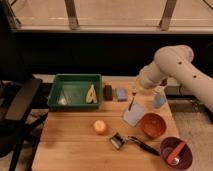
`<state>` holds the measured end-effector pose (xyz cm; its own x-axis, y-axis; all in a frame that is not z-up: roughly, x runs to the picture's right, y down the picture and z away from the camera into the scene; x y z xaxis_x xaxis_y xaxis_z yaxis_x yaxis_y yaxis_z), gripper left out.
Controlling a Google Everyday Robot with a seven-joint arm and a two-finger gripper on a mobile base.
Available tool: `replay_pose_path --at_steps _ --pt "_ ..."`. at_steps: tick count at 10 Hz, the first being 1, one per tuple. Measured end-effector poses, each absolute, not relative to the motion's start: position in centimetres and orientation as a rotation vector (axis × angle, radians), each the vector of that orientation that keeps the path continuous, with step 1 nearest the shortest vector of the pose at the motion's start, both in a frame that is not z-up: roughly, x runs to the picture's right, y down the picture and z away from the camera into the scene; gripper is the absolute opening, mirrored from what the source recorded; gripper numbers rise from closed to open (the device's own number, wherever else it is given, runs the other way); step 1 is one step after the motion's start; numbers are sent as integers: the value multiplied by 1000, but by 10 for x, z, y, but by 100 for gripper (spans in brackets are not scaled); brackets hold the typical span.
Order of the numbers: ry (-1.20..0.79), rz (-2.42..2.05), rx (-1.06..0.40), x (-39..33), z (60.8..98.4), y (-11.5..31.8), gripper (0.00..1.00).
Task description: Place fork in red bowl
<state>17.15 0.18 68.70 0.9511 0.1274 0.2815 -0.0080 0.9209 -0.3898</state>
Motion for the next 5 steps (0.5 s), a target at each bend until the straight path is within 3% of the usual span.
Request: replay_pose_path --at_steps 5 --pt "-191 274 -388 253 679 21 0"
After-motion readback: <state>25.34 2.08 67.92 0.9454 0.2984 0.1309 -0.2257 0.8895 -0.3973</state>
